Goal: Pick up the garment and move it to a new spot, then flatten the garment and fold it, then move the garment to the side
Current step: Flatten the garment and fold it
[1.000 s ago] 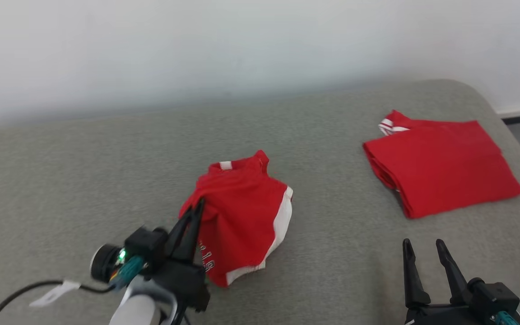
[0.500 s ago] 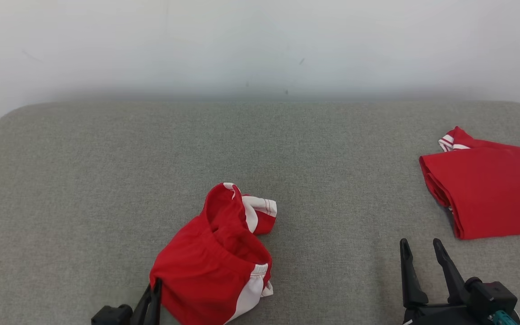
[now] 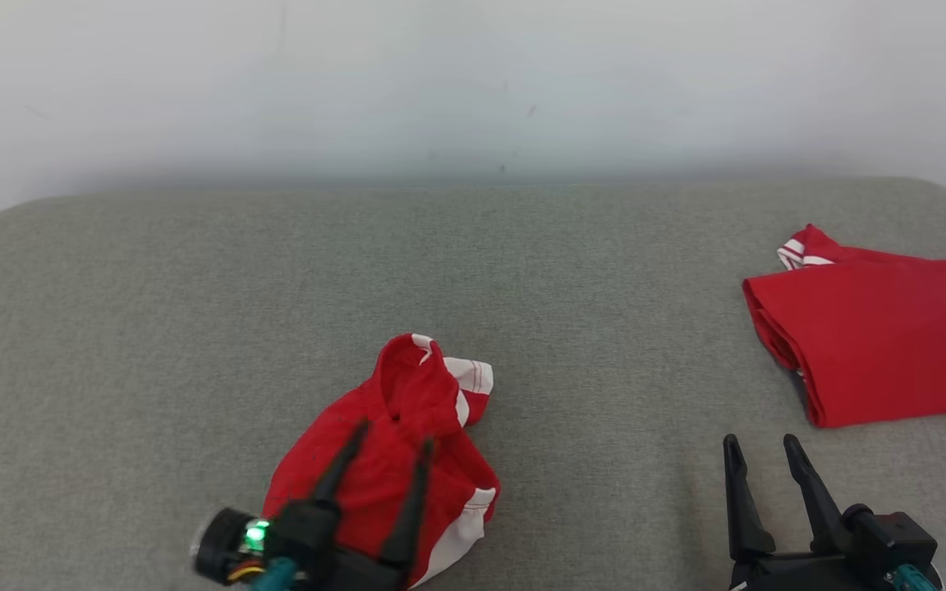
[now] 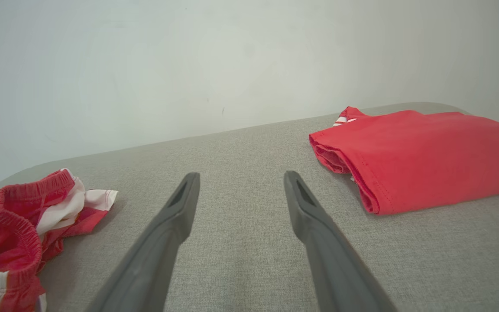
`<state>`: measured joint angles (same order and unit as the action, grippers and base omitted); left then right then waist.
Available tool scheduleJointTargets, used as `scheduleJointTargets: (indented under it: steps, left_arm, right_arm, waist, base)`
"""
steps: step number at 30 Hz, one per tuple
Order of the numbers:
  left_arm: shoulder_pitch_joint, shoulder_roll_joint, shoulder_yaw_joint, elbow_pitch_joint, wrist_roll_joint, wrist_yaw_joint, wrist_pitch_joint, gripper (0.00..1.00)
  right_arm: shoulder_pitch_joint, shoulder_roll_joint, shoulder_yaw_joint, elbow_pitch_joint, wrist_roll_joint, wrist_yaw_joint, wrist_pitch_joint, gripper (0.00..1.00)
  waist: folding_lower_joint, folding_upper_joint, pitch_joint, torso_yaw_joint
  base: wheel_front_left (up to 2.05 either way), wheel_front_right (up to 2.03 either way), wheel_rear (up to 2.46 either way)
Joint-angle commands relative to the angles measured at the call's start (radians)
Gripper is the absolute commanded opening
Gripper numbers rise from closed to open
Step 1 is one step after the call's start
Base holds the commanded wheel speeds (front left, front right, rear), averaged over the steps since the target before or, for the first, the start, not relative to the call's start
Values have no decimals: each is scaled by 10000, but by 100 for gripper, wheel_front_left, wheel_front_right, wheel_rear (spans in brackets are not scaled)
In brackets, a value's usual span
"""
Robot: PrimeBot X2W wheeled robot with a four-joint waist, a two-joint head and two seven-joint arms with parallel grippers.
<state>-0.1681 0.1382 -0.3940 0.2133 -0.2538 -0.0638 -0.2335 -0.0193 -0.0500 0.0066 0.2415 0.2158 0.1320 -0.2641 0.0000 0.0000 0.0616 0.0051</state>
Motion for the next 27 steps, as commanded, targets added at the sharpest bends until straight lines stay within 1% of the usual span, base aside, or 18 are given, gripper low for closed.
scheduleJointTargets:
  steps: [1,4,7,9,11,13,18,19,20,21,24,27]
  left_arm:
    - [-96,-32,-288,93,121,-100,149,100]
    - [-259,-81,-600,241,216,-223,258,100]
    - [-371,-41,-1002,722,332,-327,472,100]
    - [-526,124,-1212,1175,564,-393,689,100]
    - [-673,91,-1289,1538,520,-390,653,100]
    - [-757,241,-1496,2092,712,-419,903,100]
    - [-1200,266,-1828,3122,912,-482,840,100]
    - [-1286,290,-1914,3363,992,-489,873,88]
    - [-1327,239,-1938,3553,927,-502,844,45]
    - [-1417,214,-1969,3752,920,-518,780,0]
    - [-1527,130,-2025,4214,816,-557,622,0]
    - [-1723,-12,-1910,4370,516,-589,323,0]
  right_arm:
    - [-48,-12,13,-4,55,-21,-5,100]
    - [-101,-6,24,5,71,-21,-5,100]
    - [-132,-9,32,24,80,-21,-5,100]
    - [-145,-7,40,40,83,-21,-5,100]
    - [-132,-4,41,49,84,-21,-5,100]
    - [-112,-10,48,78,73,-21,-7,100]
    - [-111,-7,95,108,32,-21,-5,100]
    - [-113,-7,96,124,18,-21,-5,100]
    - [-109,-7,91,132,3,-21,-5,100]
    - [-105,-6,81,135,-11,-21,-5,100]
    - [-73,-7,46,137,-47,-21,-5,100]
    - [3,-7,-22,110,-64,-20,-5,100]
  waist:
    - [0,0,41,-158]
    - [0,0,69,-313]
    - [0,0,107,-558]
    - [0,0,127,-716]
    - [0,0,143,-843]
    - [0,0,147,-957]
    - [0,0,128,-1109]
    - [0,0,109,-1127]
    - [0,0,88,-1139]
    - [0,0,63,-1146]
    - [0,0,-24,-1158]
    - [0,0,-112,-1083]
  base:
    - [0,0,0]
    - [0,0,0]
    - [0,0,0]
    - [0,0,0]
    - [0,0,0]
    - [0,0,0]
    - [0,0,0]
    - [0,0,0]
    - [0,0,0]
    - [0,0,0]
    - [0,0,0]
    - [0,0,0]
